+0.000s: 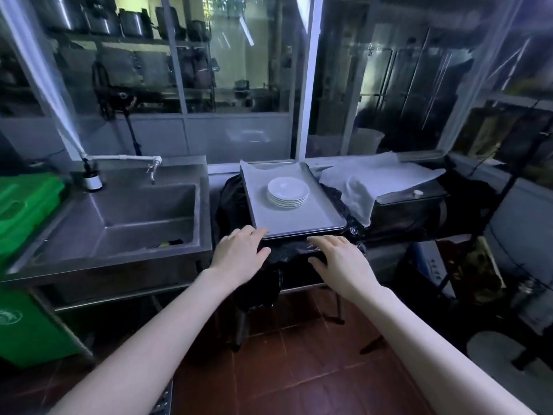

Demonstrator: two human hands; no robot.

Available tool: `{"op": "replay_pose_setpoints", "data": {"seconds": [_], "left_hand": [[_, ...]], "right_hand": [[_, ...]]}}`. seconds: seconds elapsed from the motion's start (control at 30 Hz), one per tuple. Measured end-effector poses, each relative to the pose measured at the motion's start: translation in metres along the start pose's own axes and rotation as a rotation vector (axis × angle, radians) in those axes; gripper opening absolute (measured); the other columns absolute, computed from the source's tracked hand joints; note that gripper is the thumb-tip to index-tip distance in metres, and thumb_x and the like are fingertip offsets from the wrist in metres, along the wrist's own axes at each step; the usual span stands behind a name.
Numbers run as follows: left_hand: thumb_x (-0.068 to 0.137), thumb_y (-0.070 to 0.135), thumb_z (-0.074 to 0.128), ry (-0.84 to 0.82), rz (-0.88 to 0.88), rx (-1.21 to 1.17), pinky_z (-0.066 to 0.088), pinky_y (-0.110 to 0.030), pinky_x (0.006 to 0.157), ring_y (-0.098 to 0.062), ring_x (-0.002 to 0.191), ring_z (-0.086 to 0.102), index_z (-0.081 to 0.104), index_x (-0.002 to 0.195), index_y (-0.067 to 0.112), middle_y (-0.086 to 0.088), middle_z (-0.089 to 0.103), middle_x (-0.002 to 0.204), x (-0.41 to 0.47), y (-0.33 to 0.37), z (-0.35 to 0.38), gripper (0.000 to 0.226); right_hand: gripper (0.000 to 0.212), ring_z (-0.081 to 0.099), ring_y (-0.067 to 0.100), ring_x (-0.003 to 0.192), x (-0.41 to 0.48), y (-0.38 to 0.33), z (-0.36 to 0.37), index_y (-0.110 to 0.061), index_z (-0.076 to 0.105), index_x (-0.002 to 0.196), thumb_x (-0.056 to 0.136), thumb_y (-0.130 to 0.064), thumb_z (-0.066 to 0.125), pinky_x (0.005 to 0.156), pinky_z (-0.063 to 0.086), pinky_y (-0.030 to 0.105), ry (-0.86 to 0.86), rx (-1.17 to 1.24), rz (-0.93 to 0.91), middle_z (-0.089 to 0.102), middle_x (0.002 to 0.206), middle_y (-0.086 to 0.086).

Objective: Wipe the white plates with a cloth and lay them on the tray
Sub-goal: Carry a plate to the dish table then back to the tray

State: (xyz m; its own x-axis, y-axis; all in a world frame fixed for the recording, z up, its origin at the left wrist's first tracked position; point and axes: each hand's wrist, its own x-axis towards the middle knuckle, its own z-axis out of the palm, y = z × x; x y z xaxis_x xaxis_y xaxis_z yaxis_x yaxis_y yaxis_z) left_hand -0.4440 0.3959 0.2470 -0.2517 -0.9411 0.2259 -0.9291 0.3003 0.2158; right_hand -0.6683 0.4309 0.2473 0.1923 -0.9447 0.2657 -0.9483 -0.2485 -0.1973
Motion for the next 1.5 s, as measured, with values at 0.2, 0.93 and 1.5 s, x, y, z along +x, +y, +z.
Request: {"op": "replay_pose_setpoints", "data": {"seconds": [0.2, 0.93, 1.5], "left_hand": [[0.099, 0.040, 0.046, -0.045, -0.002, -0.005, 0.039, -0.039, 0.103, -0.024, 0.124, 0.046, 0.041, 0.146, 0.027, 0.002, 0.049, 0.140, 0.130, -0.022, 0.058, 0.049], [0.091, 0.041, 0.064, -0.079, -0.513, -0.556, 0.030, -0.036, 0.112, -0.024, 0.140, 0.032, 0.024, 0.154, 0.026, -0.007, 0.030, 0.153, 0.505, -0.107, 0.260, 0.076], [0.084, 0.033, 0.075, 0.006, -0.859, -0.840, 0.031, -0.030, 0.102, -0.003, 0.133, 0.034, 0.022, 0.151, 0.044, 0.023, 0.033, 0.148, 0.554, -0.135, 0.339, 0.086]], "right_hand": [[0.049, 0.049, 0.026, 0.128, 0.116, 0.068, 0.047, -0.021, 0.054, 0.142, 0.095, -0.032, 0.060, 0.106, 0.037, 0.036, -0.040, -0.021, 0.015, 0.057, 0.141, -0.001], [0.061, 0.032, 0.027, 0.143, 0.496, 0.270, 0.231, -0.024, 0.033, 0.154, 0.099, -0.038, 0.055, 0.115, 0.029, 0.036, -0.320, 0.251, 0.083, 0.030, 0.160, 0.007], [0.091, 0.036, 0.025, 0.141, 0.594, 0.321, 0.328, -0.039, 0.015, 0.157, 0.086, -0.044, 0.073, 0.113, 0.028, 0.033, -0.444, 0.757, 0.282, 0.039, 0.154, 0.007]]}}
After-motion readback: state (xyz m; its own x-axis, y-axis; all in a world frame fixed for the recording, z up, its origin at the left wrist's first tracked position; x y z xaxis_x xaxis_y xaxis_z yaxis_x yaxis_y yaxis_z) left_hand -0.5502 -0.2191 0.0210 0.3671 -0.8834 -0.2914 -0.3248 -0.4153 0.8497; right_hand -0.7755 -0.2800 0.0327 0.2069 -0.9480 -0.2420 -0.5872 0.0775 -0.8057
